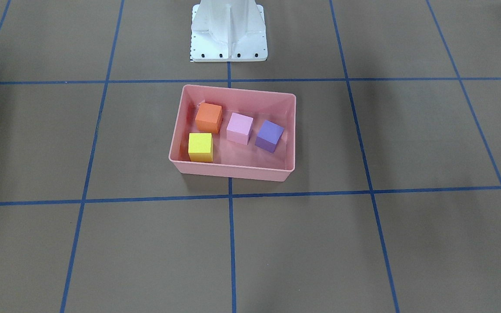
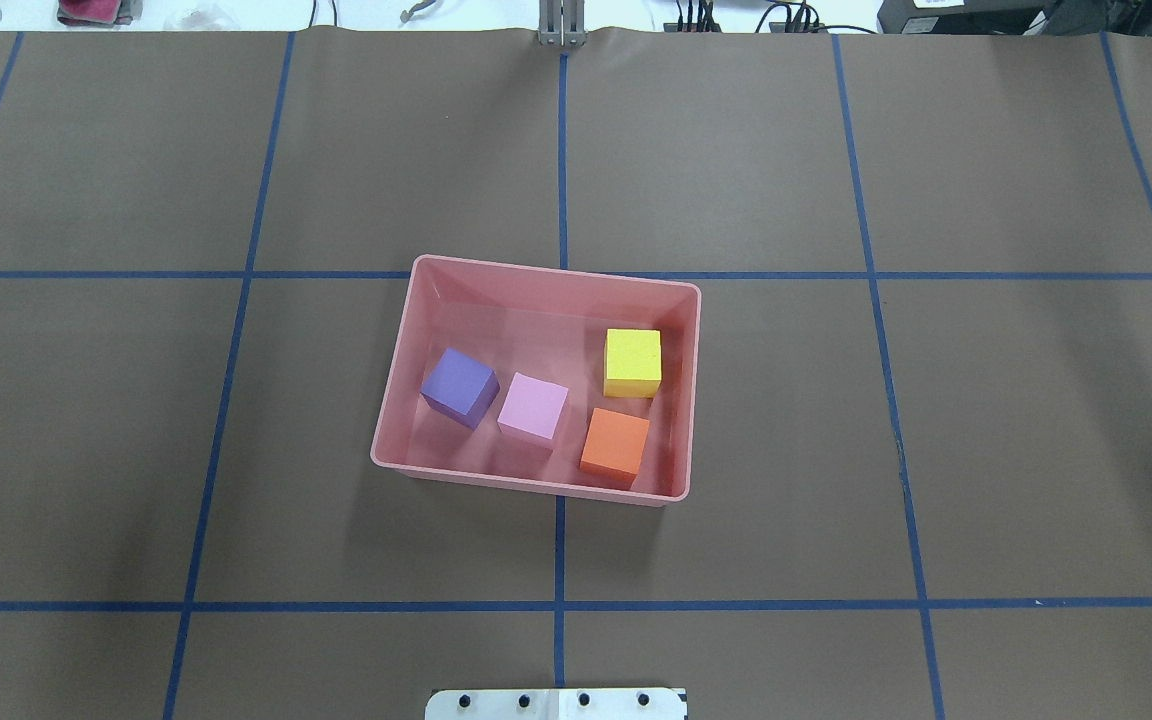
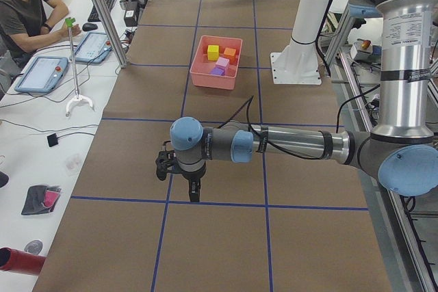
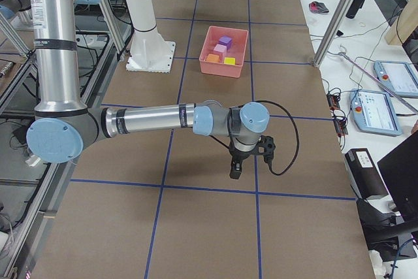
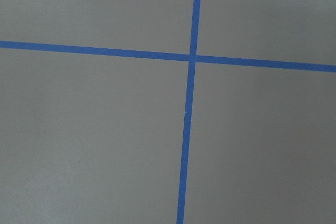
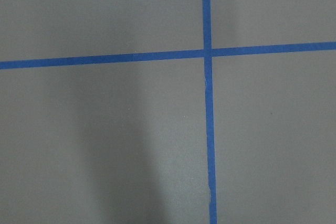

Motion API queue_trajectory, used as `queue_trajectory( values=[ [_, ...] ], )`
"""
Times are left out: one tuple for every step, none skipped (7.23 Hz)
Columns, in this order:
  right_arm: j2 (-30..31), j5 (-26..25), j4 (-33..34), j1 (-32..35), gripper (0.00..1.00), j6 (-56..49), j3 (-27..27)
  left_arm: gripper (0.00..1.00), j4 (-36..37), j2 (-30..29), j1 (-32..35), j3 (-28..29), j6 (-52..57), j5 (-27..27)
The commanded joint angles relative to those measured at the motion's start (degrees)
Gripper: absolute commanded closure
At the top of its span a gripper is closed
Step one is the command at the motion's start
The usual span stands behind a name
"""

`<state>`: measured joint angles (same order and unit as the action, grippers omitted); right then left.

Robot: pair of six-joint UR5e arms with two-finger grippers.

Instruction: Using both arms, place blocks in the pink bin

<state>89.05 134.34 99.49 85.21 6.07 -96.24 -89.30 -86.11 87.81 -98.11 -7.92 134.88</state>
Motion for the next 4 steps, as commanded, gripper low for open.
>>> queue_trajectory(
  values=[
    [0.2, -1.5, 0.0, 0.1, 0.00, 0.0, 0.0, 0.00, 0.0, 0.2, 0.1, -0.4, 0.1, -0.1],
    [0.2, -1.4, 0.0, 0.1, 0.00, 0.2, 0.0, 0.00, 0.0, 0.2, 0.1, -0.4, 0.2, -0.1],
    [0.2, -1.5, 0.0, 0.1, 0.00, 0.2, 0.0, 0.00, 0.0, 0.2, 0.1, -0.2, 0.1, -0.1],
    [0.2, -1.4, 0.0, 0.1, 0.00, 0.3, 0.0, 0.00, 0.0, 0.2, 0.1, 0.0, -0.1, -0.1]
  ],
)
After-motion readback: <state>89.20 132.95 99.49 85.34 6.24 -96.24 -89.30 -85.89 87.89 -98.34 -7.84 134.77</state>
